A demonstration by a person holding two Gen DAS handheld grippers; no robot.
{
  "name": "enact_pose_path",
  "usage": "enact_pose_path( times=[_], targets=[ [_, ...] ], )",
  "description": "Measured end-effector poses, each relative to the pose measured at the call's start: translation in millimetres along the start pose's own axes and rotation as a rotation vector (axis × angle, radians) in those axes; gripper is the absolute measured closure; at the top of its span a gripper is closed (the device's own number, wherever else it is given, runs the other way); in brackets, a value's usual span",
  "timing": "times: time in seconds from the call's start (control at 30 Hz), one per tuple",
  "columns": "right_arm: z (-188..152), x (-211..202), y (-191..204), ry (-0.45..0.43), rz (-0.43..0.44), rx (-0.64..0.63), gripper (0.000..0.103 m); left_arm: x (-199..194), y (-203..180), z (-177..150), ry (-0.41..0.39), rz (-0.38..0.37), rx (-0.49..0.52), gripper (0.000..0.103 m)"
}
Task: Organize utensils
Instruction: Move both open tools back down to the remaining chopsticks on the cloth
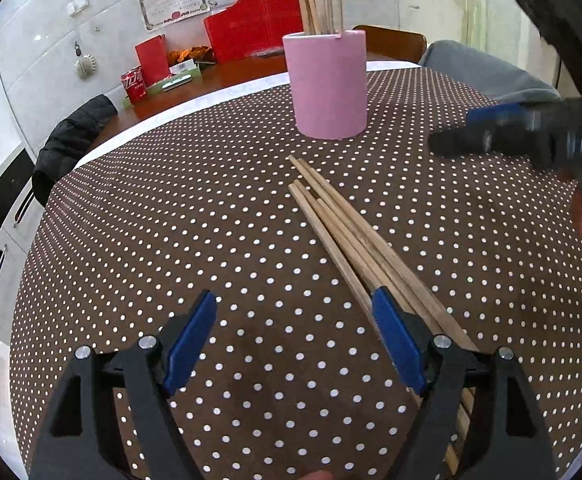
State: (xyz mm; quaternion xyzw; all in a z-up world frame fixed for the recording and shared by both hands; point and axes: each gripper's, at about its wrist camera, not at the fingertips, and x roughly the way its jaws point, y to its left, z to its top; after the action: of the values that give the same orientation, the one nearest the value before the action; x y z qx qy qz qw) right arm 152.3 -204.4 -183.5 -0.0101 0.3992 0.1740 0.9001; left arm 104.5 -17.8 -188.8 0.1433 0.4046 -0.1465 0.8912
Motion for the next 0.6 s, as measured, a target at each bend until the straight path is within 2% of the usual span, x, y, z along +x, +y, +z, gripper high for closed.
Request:
enact_pose_path(
  times=[0.27,0.6],
  targets=[
    [-14.6,22.0,31.1,0.099,-0.011,-0.149,0.006,0.3,8.0,-2.8,0.002,-0.005,-0.028,0.022],
    [-13.6,33.5,40.5,0.143,0.0,-0.184,0.006,0.0,4.6,0.3,0.014,-0.057,-0.049,0.022]
  ],
)
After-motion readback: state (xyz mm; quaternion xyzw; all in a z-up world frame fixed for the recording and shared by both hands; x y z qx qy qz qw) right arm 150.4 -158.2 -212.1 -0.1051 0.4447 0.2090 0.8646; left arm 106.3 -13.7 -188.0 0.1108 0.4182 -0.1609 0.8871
